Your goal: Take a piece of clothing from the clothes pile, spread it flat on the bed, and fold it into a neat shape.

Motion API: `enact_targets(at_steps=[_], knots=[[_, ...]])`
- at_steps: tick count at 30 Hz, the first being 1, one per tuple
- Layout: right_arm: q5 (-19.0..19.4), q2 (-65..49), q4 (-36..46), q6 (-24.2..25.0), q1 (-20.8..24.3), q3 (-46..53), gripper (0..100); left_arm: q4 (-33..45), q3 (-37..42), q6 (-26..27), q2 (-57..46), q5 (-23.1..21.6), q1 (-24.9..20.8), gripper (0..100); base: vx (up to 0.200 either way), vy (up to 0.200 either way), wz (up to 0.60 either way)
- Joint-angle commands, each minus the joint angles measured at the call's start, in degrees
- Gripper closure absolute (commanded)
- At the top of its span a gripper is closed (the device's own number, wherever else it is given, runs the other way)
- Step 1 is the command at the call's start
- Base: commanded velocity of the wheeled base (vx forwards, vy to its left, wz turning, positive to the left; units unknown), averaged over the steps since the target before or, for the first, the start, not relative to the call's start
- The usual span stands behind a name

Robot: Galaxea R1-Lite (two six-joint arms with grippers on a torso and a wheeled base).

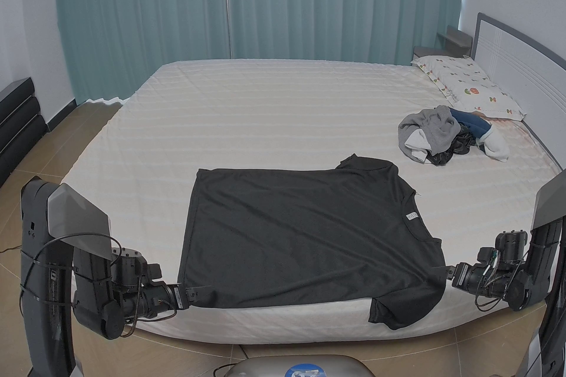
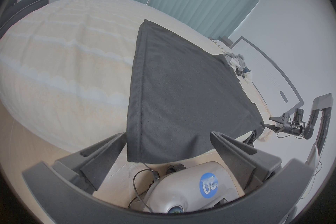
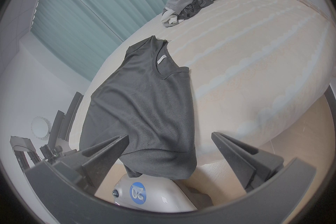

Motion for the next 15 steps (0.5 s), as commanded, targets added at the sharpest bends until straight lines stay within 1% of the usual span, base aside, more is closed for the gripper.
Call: enact_targets(at_steps=[1, 7, 13, 14, 15], knots=[[0.03, -0.06, -0.02, 0.01, 0.24, -0.19, 0, 0.31, -2.84, 0.72, 1.89, -0.38, 0.41, 0, 0.0, 0.0, 0.0], [-0.05, -0.15, -0.02, 0.01, 0.15, -0.36, 0, -0.39, -3.11, 1.07, 2.94, -2.32, 0.58, 0, 0.0, 0.0, 0.0], [-0.05, -0.15, -0.02, 0.01, 0.24, -0.36, 0, -1.36, -2.58, 1.07, 3.2, -3.2, 0.93, 0, 0.0, 0.0, 0.0], [-0.05, -0.06, -0.02, 0.1, 0.33, -0.36, 0, -1.45, -2.49, 1.07, 3.2, -3.2, 0.93, 100, 0.0, 0.0, 0.0], [-0.05, -0.06, -0.02, 0.1, 0.33, -0.36, 0, -1.45, -2.4, 1.07, 3.2, -3.2, 0.93, 100, 0.0, 0.0, 0.0]])
